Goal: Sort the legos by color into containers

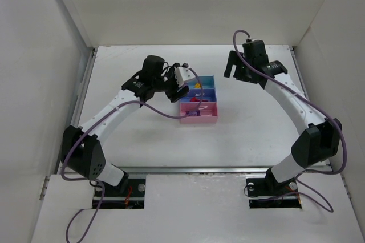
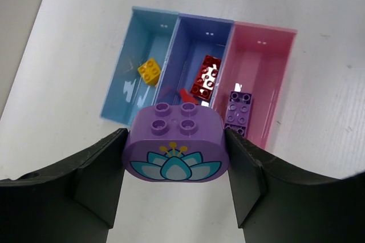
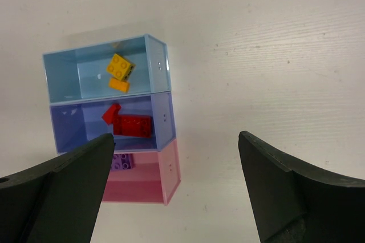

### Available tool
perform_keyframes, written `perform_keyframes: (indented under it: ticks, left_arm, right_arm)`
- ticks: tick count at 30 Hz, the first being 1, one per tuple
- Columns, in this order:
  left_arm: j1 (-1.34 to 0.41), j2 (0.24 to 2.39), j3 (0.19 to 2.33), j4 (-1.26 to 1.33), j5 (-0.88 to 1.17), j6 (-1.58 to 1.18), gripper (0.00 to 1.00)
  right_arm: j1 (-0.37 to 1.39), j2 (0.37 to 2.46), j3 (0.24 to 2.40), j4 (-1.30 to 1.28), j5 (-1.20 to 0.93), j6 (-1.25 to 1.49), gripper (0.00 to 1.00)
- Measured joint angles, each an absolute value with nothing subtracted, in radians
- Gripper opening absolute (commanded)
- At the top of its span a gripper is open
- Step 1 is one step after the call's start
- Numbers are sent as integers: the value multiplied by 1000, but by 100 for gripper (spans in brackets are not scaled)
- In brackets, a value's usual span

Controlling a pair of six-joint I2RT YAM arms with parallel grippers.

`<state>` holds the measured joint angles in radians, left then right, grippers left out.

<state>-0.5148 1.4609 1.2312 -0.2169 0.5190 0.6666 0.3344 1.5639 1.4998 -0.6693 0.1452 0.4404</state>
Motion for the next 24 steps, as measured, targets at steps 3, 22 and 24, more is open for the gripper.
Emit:
perform_keyframes:
  ticks: [3, 22, 24]
  left_arm:
    - [-515, 1459, 1226, -222, 591, 721, 0]
    - [-690, 1617, 1166, -170, 447, 839, 0]
    - [-694, 1621, 1160, -154, 434, 835, 0]
  right_arm:
    - [333, 1560, 1478, -669, 146, 439, 95]
    - [321, 1523, 1391, -644, 139, 430, 95]
    - [321, 1513, 1383, -643, 139, 429, 95]
